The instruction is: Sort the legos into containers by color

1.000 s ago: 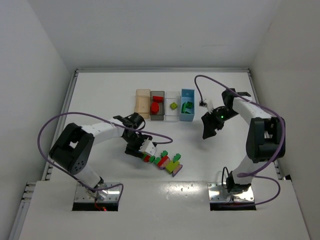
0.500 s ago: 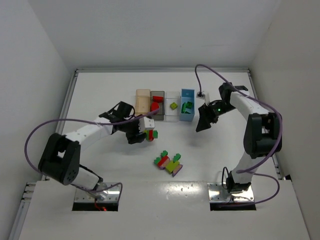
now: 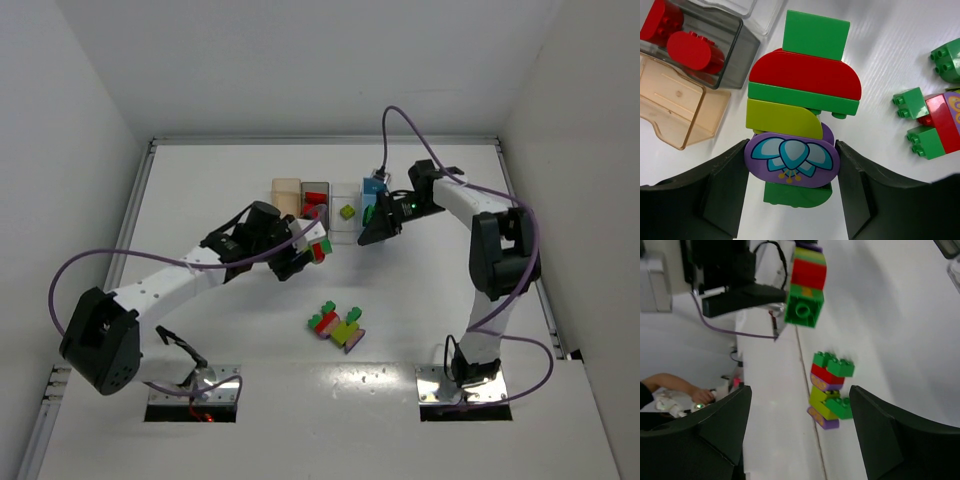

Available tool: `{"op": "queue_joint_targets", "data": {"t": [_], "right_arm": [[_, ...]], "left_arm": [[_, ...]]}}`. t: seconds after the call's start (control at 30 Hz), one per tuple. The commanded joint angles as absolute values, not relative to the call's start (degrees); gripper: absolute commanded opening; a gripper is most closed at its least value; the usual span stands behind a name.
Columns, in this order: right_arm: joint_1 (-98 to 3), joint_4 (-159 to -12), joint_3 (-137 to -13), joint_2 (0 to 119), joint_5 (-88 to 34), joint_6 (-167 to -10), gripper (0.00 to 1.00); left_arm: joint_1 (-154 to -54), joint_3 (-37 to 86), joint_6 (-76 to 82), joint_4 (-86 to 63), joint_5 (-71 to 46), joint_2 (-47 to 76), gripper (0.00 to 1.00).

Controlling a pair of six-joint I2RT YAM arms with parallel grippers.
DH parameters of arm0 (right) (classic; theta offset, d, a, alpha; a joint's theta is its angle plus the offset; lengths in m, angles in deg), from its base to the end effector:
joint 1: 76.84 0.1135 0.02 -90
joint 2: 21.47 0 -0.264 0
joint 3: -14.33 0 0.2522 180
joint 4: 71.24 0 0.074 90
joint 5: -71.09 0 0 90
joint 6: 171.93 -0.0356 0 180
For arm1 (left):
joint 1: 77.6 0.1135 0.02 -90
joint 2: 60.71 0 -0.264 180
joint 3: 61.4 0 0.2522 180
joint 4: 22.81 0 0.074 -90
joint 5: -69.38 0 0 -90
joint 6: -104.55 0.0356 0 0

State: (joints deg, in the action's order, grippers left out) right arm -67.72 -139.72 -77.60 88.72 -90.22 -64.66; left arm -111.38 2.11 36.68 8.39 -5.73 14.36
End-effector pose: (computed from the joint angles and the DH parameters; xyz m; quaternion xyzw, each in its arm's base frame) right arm 0.3456 0.0896 0.1970 -0.2015 0.7870 0.5796 0.0645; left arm 0.2265 -0.1625 0.2444 0.4717 0.7782 -0.1584 0.3832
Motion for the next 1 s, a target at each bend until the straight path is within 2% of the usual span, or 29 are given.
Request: {"op": "queue_joint_targets", "data": {"t": [0.0, 0.4, 0.97], "right_arm": [[-67.0, -132.03, -79.59, 89.8, -98.89, -72.87, 0.8], [-63.75, -129.66, -80.12, 92.0, -98.45, -74.11, 0.8], [-62.17, -128.6, -82.4, 92.53, -99.07, -75.34, 0.8]], "left_arm": [[-113.27, 4.39, 33.71, 5.63, -7.62, 11.46, 0.35], [-118.9, 8.17, 33.18, 5.11, -9.37, 12.59, 0.35], [-120.49, 9.93, 33.71, 4.58, -9.37, 16.81, 0.34]]}}
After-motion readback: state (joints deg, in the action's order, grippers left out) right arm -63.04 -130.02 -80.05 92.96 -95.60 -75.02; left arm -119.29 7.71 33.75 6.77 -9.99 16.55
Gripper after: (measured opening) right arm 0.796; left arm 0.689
